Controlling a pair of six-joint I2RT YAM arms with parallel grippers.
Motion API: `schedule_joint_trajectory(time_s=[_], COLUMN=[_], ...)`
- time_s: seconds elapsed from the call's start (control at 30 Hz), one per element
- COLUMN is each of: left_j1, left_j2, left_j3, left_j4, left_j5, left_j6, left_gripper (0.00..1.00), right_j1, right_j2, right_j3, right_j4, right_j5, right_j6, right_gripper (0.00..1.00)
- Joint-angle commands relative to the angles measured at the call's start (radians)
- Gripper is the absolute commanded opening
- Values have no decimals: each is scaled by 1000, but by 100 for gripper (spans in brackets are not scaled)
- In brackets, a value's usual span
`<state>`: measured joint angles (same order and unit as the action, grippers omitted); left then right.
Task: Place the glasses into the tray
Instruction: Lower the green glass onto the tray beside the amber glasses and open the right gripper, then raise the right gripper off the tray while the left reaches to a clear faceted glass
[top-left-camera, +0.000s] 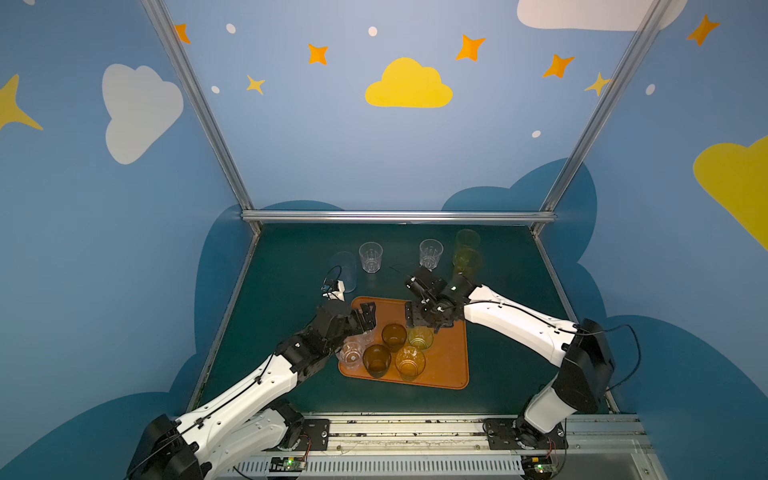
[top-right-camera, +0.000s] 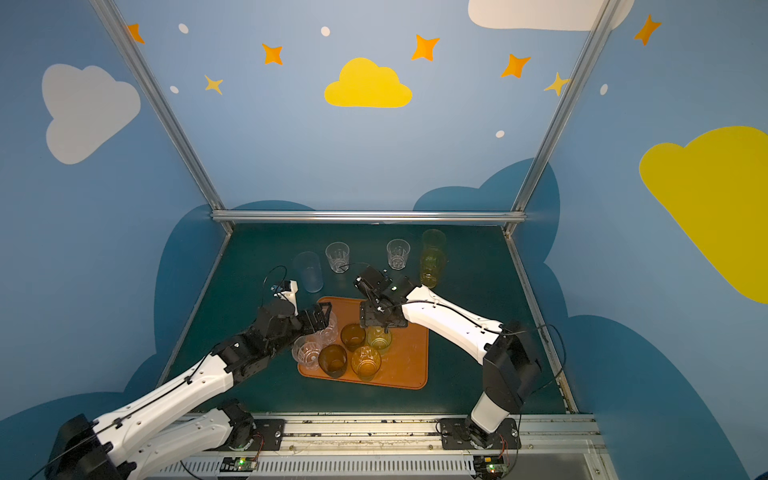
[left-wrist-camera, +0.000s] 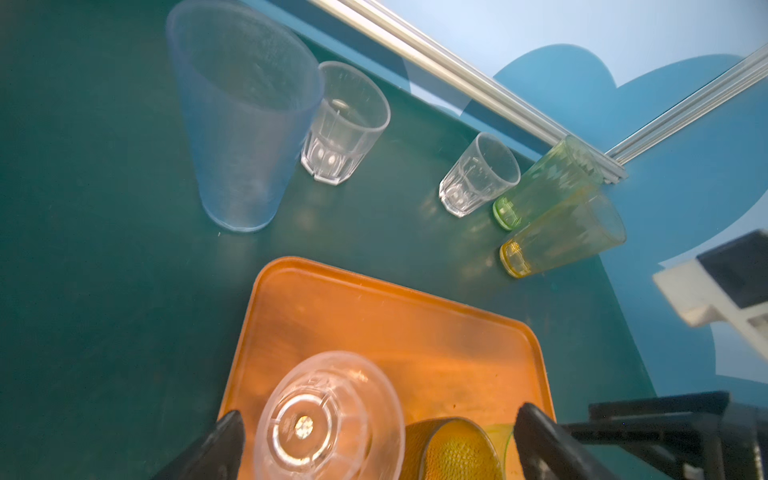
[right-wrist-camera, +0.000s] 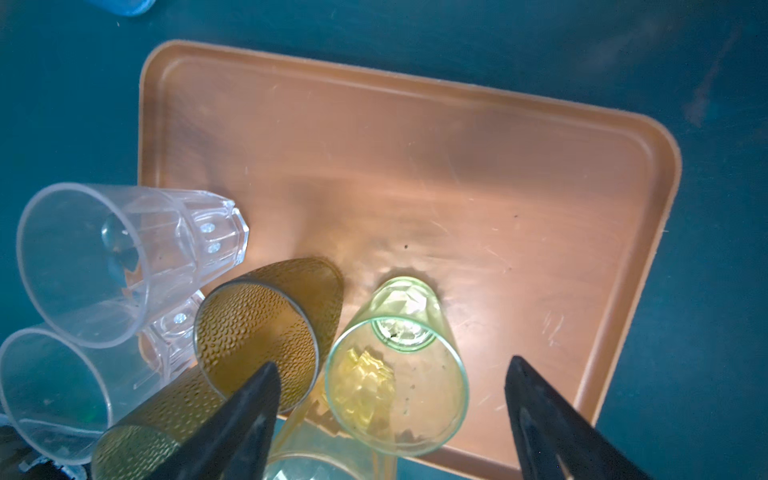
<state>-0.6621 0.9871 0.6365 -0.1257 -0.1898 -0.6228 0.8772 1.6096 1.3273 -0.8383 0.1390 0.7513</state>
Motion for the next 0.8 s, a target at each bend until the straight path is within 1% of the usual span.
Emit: schedule_joint_trajectory(time_s=[0.0,0.1,0.27,0.43,0.53,0.63,0.7,0.77], left_j1=[6,8,25,55,79,98,113,140], left_j2=[58,130,246,361,409,449,490,541], left_j3=[78,146,254,337,370,410,440,495], left_j4=[-39,-62,-89,-80,-70,-67,-49,-62], left_j5=[-12,-8,37,73,77,89,99,124], left_j6=[40,50,58,52,58,90,141,163], left_gripper=[100,100,100,100,100,100,100,100], right_j1=[-41,-75,-115,-167,-185,-206,-219,-233], right_j2=[-64,-103,-183,-270,-311,-347,-381,-415], right_j3=[-57,-94,-150,-222,-266,-317,-365,-411], right_j4=[113,168,240,320,340,361,403,452], right_j5=[-50,-67,-76,-146,-136,-135,-151,-176], right_j6=[-36,-58,-97,-118,-133,-132,-126,-110], right_gripper=[84,84,84,84,84,84,84,84])
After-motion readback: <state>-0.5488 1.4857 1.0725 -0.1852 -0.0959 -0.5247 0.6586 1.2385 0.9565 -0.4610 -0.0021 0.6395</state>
